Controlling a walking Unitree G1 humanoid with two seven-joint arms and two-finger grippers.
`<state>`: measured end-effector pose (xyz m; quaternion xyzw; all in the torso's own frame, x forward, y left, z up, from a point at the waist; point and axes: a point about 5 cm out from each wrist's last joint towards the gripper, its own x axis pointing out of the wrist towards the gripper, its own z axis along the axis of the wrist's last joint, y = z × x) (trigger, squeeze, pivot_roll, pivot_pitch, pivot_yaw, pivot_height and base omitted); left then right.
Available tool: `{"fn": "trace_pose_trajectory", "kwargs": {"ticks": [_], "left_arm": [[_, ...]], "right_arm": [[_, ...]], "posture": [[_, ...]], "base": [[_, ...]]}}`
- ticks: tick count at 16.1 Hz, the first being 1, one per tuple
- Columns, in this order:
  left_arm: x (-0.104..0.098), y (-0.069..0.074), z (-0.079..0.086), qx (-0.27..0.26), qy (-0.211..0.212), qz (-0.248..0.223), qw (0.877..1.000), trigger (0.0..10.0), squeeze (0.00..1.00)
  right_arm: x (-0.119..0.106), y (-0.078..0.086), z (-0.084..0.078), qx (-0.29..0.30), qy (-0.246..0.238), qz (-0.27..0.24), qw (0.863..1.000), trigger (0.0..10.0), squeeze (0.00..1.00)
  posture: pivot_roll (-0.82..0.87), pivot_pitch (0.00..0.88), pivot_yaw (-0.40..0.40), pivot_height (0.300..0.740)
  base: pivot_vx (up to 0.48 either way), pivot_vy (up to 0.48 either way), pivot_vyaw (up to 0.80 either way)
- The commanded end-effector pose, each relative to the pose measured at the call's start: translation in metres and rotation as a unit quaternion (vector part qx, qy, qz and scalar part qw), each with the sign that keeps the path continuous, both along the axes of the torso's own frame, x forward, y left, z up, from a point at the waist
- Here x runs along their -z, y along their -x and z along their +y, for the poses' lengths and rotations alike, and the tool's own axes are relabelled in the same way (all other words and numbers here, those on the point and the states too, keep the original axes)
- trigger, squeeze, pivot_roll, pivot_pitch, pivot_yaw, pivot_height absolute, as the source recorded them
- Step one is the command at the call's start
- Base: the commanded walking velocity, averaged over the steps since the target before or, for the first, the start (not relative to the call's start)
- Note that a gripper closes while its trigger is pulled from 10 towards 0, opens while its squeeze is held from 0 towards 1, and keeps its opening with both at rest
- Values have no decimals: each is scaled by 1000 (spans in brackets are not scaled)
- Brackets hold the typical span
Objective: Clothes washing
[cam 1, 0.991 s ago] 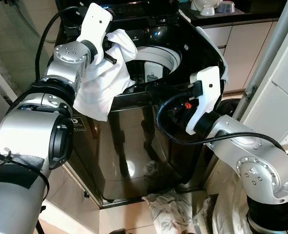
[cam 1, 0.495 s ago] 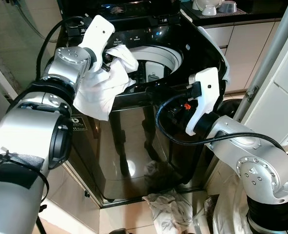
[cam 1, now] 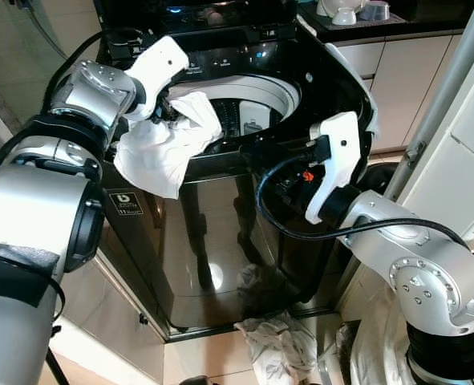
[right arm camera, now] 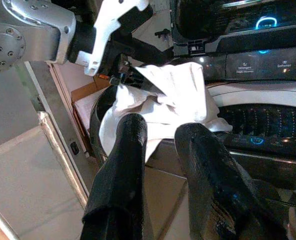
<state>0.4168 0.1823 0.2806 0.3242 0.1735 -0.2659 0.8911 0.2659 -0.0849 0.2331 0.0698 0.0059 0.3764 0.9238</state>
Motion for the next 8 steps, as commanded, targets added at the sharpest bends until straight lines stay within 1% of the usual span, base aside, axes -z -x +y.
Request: {"fn": "trace_pose_trajectory", "kwargs": {"ticks": [1, 2, 3, 4, 5, 6, 7, 8], "left_arm": [[-17, 2, 5, 7, -13, -5, 1000, 10000, 1000], [-18, 1, 7, 3, -17, -10, 1000, 10000, 1000], [-20, 0, 10, -25, -13, -36, 999, 10000, 941], [-24, -3, 11, -53, -6, -74, 996, 10000, 20], [-68, -7, 13, -169, 37, -318, 932, 10000, 0], [-77, -5, 17, -199, 57, -356, 911, 10000, 0], [-76, -6, 17, -194, 62, -349, 915, 10000, 0], [-71, -7, 13, -180, 52, -329, 925, 10000, 0]], "right_arm": [[-2, -1, 2, -1, 7, -2, 1000, 10000, 0], [-2, -2, 1, 0, 7, -1, 1000, 10000, 0], [-2, -2, 1, 1, 7, -1, 1000, 10000, 0], [-1, -2, 0, 3, 7, -1, 1000, 10000, 0], [-1, -5, -1, 21, 1, -1, 1000, 10000, 0], [-2, -8, -2, 30, -2, 1, 1000, 10000, 0], [-2, -9, -3, 37, -3, 2, 999, 10000, 0], [-3, -10, -5, 43, -1, 1, 999, 10000, 0]], "posture": [[-92, 0, 108, 740], [-91, 0, 108, 740], [-87, 0, 106, 740], [-86, 0, 106, 740], [-81, 0, 103, 740], [-83, 0, 104, 740], [-88, 0, 107, 740], [-89, 0, 109, 740]], "base": [[0, 0, 0], [0, 0, 0], [0, 0, 0], [0, 0, 0], [0, 0, 0], [0, 0, 0], [0, 0, 0], [0, 0, 0]]}}
